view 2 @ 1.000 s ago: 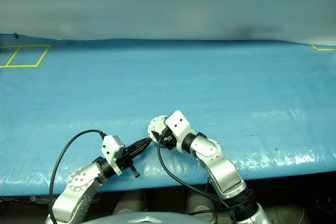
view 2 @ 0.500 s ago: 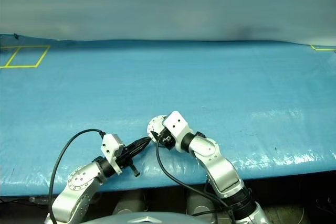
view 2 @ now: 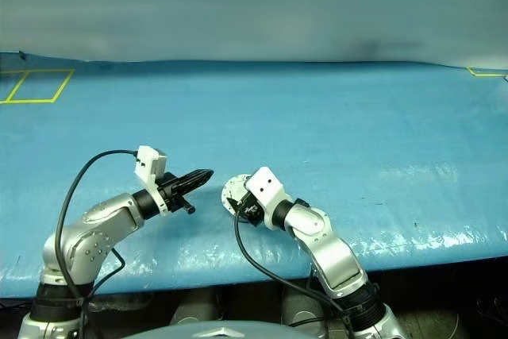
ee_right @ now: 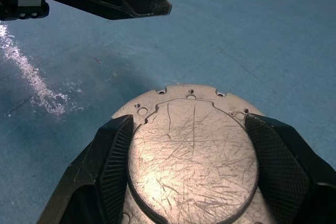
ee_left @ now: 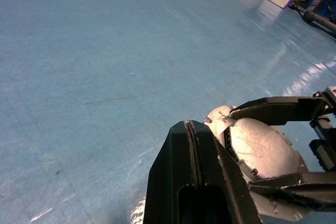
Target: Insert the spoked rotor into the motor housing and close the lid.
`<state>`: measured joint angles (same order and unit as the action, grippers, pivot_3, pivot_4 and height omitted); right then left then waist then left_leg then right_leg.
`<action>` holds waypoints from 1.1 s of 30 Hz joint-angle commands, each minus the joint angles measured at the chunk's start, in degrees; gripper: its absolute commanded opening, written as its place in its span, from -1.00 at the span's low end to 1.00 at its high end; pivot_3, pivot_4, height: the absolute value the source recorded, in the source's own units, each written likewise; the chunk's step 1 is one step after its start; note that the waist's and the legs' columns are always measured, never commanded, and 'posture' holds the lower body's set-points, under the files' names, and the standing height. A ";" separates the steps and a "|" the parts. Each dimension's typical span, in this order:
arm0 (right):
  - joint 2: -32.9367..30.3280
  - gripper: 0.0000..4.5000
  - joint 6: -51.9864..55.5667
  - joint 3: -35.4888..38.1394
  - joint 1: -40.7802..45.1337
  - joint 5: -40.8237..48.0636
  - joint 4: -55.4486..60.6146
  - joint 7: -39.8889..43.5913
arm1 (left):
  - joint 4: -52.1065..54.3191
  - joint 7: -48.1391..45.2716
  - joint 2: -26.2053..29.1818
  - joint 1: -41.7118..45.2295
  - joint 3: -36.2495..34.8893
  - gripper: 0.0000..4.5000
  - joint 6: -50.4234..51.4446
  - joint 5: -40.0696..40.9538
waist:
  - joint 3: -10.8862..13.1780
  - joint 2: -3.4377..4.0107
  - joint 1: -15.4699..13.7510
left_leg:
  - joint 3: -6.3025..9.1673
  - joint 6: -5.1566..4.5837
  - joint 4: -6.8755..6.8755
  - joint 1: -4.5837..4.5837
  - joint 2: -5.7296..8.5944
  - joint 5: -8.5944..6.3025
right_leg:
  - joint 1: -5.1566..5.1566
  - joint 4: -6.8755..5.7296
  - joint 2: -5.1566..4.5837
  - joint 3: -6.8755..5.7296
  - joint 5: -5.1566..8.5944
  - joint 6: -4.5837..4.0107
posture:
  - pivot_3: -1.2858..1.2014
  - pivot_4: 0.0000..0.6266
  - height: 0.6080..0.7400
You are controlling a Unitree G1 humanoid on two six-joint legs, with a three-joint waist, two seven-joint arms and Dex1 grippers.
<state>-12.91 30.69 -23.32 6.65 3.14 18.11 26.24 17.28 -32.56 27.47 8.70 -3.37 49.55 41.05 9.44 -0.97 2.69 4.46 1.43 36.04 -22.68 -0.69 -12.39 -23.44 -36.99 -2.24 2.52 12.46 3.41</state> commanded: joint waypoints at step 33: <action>-1.18 0.91 2.34 1.06 -1.37 3.00 1.50 2.73 | -7.73 -8.14 2.18 8.78 11.29 -1.00 7.87 -5.51 | -0.07 -0.09 -0.66 | 0.00 0.00 -0.01 -0.01 0.06 0.00 | 0.02 0.04 -0.03 0.08 0.00 0.00 | 0.03 -0.52 1.00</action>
<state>-13.59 32.50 -22.15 6.32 5.17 19.01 28.27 10.14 -39.75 29.79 17.18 5.95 57.02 36.11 9.37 -1.06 2.03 4.46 1.43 36.03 -22.69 -0.62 -12.39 -23.41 -36.94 -2.27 2.60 12.46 3.41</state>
